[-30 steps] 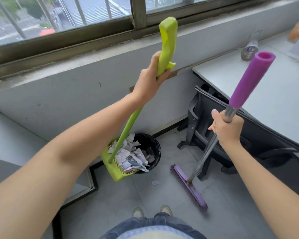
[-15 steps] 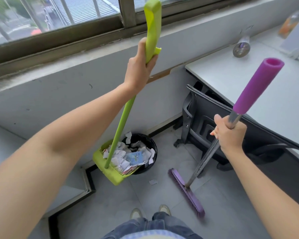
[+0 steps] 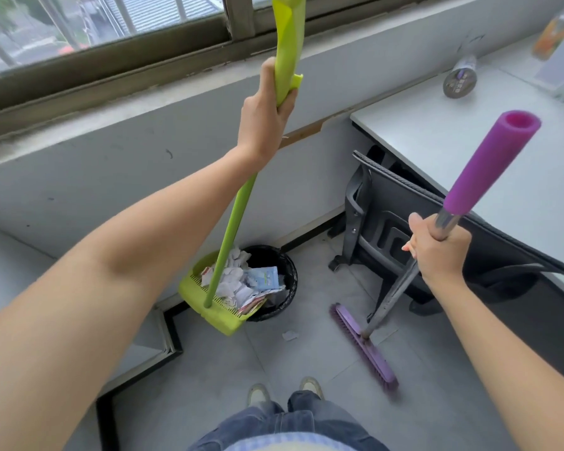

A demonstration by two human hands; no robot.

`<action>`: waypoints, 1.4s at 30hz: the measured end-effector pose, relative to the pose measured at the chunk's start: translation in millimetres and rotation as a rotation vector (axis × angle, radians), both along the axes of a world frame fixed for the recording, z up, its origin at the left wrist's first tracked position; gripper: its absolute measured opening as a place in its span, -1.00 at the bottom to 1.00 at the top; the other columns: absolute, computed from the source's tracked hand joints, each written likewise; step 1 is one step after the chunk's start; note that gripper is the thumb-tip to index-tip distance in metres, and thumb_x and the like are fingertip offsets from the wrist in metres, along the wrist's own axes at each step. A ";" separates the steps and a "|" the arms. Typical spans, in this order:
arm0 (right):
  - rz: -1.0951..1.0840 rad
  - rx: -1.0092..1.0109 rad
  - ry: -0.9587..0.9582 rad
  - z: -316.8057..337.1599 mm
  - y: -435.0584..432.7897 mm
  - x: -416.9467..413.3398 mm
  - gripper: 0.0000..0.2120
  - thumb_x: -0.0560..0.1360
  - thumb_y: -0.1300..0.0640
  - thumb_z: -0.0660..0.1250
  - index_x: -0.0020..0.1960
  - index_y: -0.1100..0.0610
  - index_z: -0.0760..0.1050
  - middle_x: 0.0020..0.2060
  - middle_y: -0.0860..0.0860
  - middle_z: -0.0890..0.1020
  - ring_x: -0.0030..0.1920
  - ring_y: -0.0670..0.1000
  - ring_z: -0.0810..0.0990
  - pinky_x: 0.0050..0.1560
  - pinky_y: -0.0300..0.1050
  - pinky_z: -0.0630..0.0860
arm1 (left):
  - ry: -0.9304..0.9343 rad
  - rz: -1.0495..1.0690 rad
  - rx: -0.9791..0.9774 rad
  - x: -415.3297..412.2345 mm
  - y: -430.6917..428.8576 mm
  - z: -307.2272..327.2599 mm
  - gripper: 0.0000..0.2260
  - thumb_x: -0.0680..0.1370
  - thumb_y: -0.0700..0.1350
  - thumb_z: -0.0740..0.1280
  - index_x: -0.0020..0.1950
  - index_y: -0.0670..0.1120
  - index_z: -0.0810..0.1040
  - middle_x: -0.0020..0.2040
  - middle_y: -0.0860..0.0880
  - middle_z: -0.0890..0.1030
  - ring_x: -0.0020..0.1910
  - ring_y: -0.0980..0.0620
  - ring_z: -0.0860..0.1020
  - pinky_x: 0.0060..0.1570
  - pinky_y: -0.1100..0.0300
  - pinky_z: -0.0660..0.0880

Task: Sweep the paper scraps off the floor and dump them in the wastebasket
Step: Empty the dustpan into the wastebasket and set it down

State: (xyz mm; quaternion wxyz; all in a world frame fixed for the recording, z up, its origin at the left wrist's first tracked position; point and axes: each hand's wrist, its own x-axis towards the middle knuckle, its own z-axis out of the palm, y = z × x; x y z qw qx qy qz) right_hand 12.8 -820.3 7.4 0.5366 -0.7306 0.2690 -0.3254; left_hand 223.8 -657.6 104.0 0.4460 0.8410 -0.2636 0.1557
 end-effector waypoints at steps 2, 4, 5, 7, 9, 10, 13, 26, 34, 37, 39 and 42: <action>0.009 -0.005 0.005 -0.1 -0.4 -0.3 -0.61 0.48 0.31 0.29 -0.50 0.29 0.30 -0.68 -0.08 0.41 -0.62 -0.13 0.42 -0.43 -0.25 0.51 | -0.005 -0.023 -0.004 -3.9 -10.1 2.6 -0.63 0.61 -0.13 0.20 0.37 -0.25 0.28 -0.37 0.12 0.36 -0.46 0.15 0.33 -0.45 0.47 0.26; 0.012 -0.013 0.014 -1.1 -0.9 -1.2 -0.62 0.48 0.31 0.29 -0.49 0.32 0.33 -0.68 -0.08 0.41 -0.62 -0.13 0.42 -0.42 -0.25 0.51 | 0.000 -0.038 0.005 -4.1 -22.0 1.1 -0.64 0.61 -0.12 0.20 0.35 -0.28 0.29 -0.31 0.01 0.42 -0.40 -0.02 0.36 -0.42 0.31 0.23; 0.014 -0.011 0.018 -0.5 -1.2 -2.0 -0.62 0.48 0.31 0.29 -0.49 0.33 0.34 -0.68 -0.08 0.41 -0.62 -0.13 0.42 -0.42 -0.24 0.51 | 0.008 -0.034 0.013 -4.7 -25.9 -0.4 -0.64 0.62 -0.11 0.19 0.34 -0.28 0.30 -0.27 -0.04 0.44 -0.35 -0.07 0.37 -0.39 0.27 0.21; -0.002 -0.008 0.008 0.4 -5.2 -3.4 -0.60 0.48 0.31 0.29 -0.51 0.29 0.31 -0.69 -0.08 0.40 -0.62 -0.13 0.41 -0.43 -0.21 0.50 | 0.024 -0.041 0.045 -7.1 -33.6 -3.5 -0.65 0.62 -0.10 0.19 0.32 -0.27 0.31 -0.25 -0.07 0.46 -0.31 -0.10 0.39 -0.36 0.25 0.21; -0.029 -0.009 0.003 -1.6 -10.9 -6.8 -0.59 0.48 0.31 0.29 -0.52 0.25 0.28 -0.69 -0.08 0.39 -0.63 -0.13 0.39 -0.43 -0.19 0.49 | 0.039 -0.046 0.075 -7.7 -41.2 -6.5 -0.65 0.62 -0.09 0.19 0.32 -0.26 0.32 -0.25 -0.08 0.46 -0.30 -0.16 0.43 -0.33 0.23 0.23; -0.035 0.001 0.004 -2.7 -12.6 -9.8 -0.58 0.48 0.31 0.29 -0.52 0.26 0.28 -0.69 -0.08 0.39 -0.63 -0.13 0.39 -0.43 -0.18 0.49 | 0.036 -0.036 0.081 -7.2 -42.9 -8.4 -0.65 0.62 -0.08 0.18 0.32 -0.25 0.32 -0.24 -0.08 0.47 -0.27 -0.19 0.47 -0.31 0.22 0.25; -0.070 0.012 0.009 -4.5 -18.6 -17.2 -0.58 0.48 0.30 0.29 -0.53 0.24 0.28 -0.69 -0.08 0.39 -0.63 -0.14 0.39 -0.39 -0.08 0.51 | 0.040 -0.031 0.087 -5.0 -50.0 -5.2 -0.66 0.62 -0.08 0.17 0.31 -0.26 0.32 -0.23 -0.08 0.47 -0.28 -0.14 0.45 -0.29 0.22 0.28; -0.063 0.055 0.055 -21.2 -27.1 -22.9 -0.53 0.46 0.33 0.30 -0.57 0.11 0.26 -0.70 -0.09 0.40 -0.64 -0.13 0.40 -0.31 0.07 0.51 | 0.116 -0.013 0.130 -0.7 -66.5 -19.5 -0.85 0.62 -0.10 0.15 0.09 -0.17 0.27 -0.22 -0.08 0.45 -0.30 -0.08 0.37 -0.35 0.22 0.23; -0.033 0.061 0.083 -25.5 -31.9 -21.6 -0.48 0.47 0.31 0.30 -0.61 0.05 0.27 -0.70 -0.10 0.36 -0.64 -0.15 0.38 -0.36 0.00 0.47 | 0.064 -0.120 0.108 -10.2 -77.0 -5.6 -0.82 0.62 -0.11 0.16 0.01 -0.07 0.14 -0.22 -0.07 0.45 -0.28 -0.07 0.33 -0.36 0.21 0.23; -0.006 0.055 0.072 -24.7 -29.7 -21.9 -0.55 0.42 0.22 0.32 -0.60 0.03 0.29 -0.68 -0.08 0.37 -0.64 -0.15 0.38 -0.36 0.07 0.50 | 0.068 -0.130 0.119 -9.2 -71.7 -8.6 -0.82 0.62 -0.11 0.18 0.01 -0.09 0.15 -0.21 -0.08 0.45 -0.28 -0.08 0.34 -0.32 0.23 0.25; -0.004 0.056 0.078 -26.7 -28.0 -22.1 -0.60 0.40 0.20 0.31 -0.56 0.11 0.27 -0.67 -0.06 0.38 -0.63 -0.14 0.39 -0.34 0.14 0.51 | 0.089 -0.131 0.128 -8.1 -65.2 -16.3 -0.83 0.61 -0.09 0.18 0.06 -0.16 0.25 -0.19 -0.07 0.48 -0.27 -0.13 0.40 -0.28 0.22 0.29; -0.004 0.065 0.085 -27.5 -27.9 -22.5 -0.59 0.40 0.18 0.30 -0.54 0.21 0.21 -0.67 -0.04 0.37 -0.63 -0.14 0.38 -0.32 0.19 0.51 | 0.074 -0.169 0.143 -14.1 -68.2 -18.6 -0.69 0.62 -0.10 0.19 0.20 -0.34 0.30 -0.10 0.03 0.53 -0.22 -0.14 0.46 -0.26 0.23 0.31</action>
